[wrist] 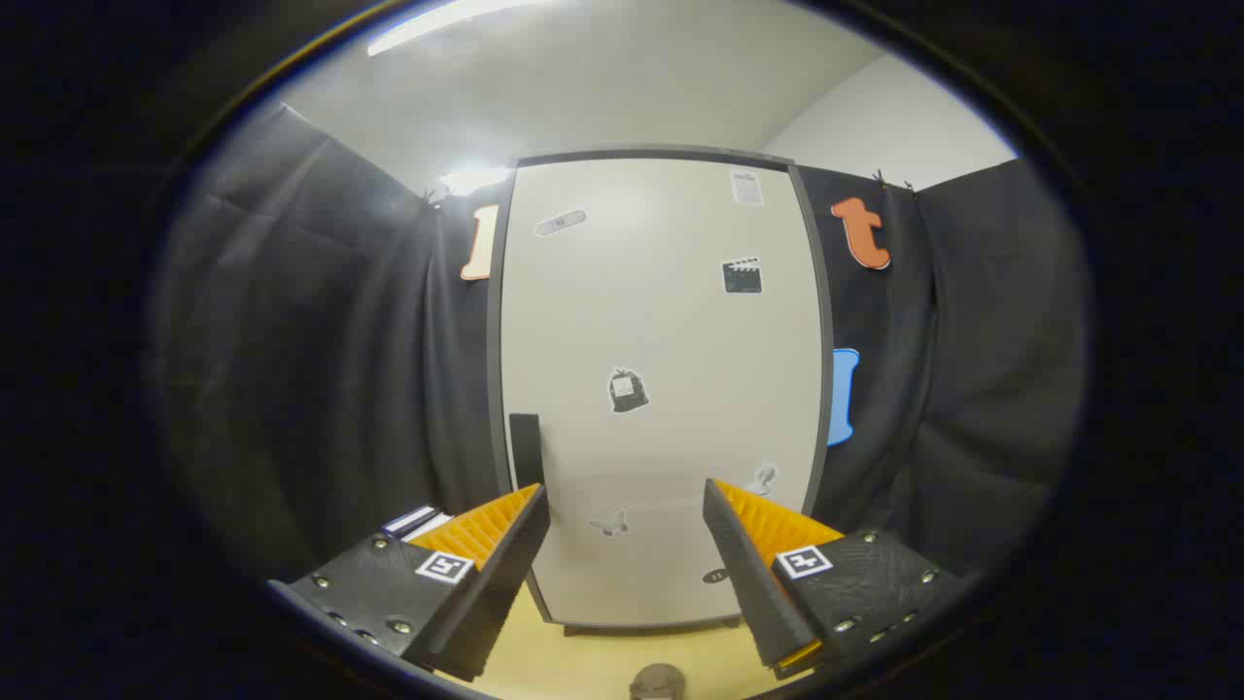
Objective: Open the shoe cabinet door, grab the shoes and put them into the shoe cabinet, then close the shoe cabinet door.
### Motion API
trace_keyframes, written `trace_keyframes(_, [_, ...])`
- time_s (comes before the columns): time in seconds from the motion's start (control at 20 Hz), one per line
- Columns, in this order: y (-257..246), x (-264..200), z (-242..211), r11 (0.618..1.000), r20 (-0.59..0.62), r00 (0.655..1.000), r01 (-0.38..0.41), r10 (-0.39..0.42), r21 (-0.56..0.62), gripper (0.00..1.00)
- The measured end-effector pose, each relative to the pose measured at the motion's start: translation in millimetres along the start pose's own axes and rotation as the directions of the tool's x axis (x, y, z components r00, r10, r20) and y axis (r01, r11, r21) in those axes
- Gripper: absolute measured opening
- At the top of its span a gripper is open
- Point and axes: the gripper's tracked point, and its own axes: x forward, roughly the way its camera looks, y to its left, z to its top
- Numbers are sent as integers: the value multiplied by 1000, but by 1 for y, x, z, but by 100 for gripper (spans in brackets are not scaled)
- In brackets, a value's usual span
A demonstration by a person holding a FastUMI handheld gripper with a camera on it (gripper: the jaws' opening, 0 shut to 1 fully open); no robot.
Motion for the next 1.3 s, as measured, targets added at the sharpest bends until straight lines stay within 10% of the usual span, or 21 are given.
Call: trace_keyframes(1.3, [68, 72, -40, 998, -81, 995, -51, 53, 21, 97])
